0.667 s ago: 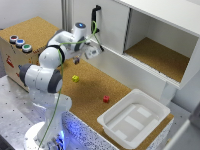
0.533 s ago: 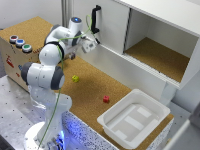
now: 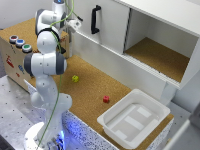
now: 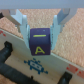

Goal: Place the purple block on top of the drawer

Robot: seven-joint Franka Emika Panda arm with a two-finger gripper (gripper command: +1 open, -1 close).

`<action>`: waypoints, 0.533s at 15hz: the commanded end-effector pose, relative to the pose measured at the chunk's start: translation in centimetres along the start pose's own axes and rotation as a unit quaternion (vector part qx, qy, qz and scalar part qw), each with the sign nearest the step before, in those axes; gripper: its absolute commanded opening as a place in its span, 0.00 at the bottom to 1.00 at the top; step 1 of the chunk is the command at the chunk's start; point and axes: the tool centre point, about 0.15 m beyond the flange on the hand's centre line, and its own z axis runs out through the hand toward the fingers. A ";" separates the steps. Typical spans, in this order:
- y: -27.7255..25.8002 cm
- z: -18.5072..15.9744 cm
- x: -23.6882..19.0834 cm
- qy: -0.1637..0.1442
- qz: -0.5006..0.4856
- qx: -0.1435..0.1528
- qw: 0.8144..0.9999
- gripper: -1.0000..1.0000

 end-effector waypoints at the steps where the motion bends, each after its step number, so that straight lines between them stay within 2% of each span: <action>1: 3.5 0.4 4.6 0.032 -0.045 0.086 0.995 0.00; 6: 4.6 3.0 5.8 0.047 -0.039 0.108 0.992 0.00; 8: 5.3 4.0 5.7 0.064 -0.018 0.120 0.991 0.00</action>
